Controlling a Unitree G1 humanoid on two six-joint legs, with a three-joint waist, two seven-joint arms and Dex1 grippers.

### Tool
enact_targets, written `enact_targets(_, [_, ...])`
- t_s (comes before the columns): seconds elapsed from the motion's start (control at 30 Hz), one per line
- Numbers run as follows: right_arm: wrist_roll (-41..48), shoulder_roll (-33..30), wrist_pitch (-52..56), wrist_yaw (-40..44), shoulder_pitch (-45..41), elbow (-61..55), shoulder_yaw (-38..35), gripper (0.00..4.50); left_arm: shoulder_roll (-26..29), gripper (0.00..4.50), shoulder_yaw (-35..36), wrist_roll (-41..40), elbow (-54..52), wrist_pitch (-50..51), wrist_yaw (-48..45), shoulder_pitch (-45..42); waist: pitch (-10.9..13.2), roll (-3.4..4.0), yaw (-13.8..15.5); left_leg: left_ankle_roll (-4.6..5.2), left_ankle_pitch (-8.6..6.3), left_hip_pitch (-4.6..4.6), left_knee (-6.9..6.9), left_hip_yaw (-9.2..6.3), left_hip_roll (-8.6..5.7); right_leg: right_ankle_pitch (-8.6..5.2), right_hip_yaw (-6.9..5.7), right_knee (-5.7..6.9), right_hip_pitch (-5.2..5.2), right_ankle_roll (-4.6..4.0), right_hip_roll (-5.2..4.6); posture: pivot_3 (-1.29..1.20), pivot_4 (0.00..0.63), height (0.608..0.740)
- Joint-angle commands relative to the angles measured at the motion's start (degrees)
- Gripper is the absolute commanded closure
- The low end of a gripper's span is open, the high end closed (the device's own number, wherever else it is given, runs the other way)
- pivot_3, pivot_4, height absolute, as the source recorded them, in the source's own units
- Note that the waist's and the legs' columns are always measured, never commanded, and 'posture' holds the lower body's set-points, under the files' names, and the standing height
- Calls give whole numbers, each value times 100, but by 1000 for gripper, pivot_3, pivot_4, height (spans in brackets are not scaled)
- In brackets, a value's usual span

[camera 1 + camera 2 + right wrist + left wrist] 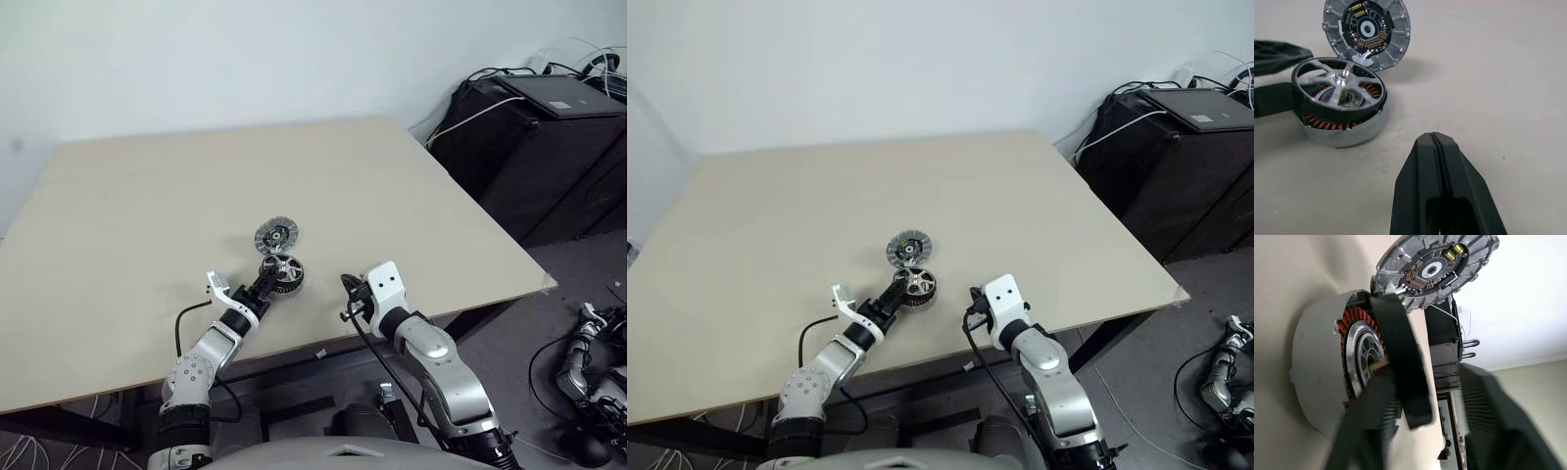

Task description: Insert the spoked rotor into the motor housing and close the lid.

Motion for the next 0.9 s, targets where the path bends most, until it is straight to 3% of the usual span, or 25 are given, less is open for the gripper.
enact_targets(0.03, [38,9,-77,-27,-91,-203,-59,4500,-168,1576,50,0,-295,-61,32,-32,0,0,0,0,0,0,0,0,0,0,0,0,0,0,0,0,0,740])
enact_targets(0.43, [55,37,-80,42,-223,-99,5,4500,420,1576,132,814,-1406,-610,132,473,1,3,-1,-2,-1,-1,-1,1,2,0,1,0,-3,0,1,0,0,740])
enact_targets(0.53, [43,55,-113,84,-344,2,60,4500,812,1576,-299,2057,-1497,-1417,-5,680,1,4,-9,-3,-2,1,-1,2,2,0,3,1,-3,-1,1,0,0,740])
enact_targets(0.7, [-33,181,-164,126,-715,378,231,4500,1254,1576,-1044,4134,-1180,-3651,-246,1078,2,9,5,-5,-3,-2,-9,22,3,1,4,-1,-11,-3,-1,0,0,740])
enact_targets(0.8, [-77,289,-234,182,-1009,735,390,4500,1327,2104,-1222,4595,-940,-4517,-401,1248,-2,24,22,-5,-3,-2,-14,29,4,2,4,-2,-15,-3,-4,0,0,740])
enact_targets(0.9, [-143,427,-339,199,-1363,1197,534,4500,1408,3080,-1351,4923,-738,-4965,-444,1353,1,28,21,-5,-3,-1,-19,31,6,1,4,-1,-20,-3,-6,0,0,740])
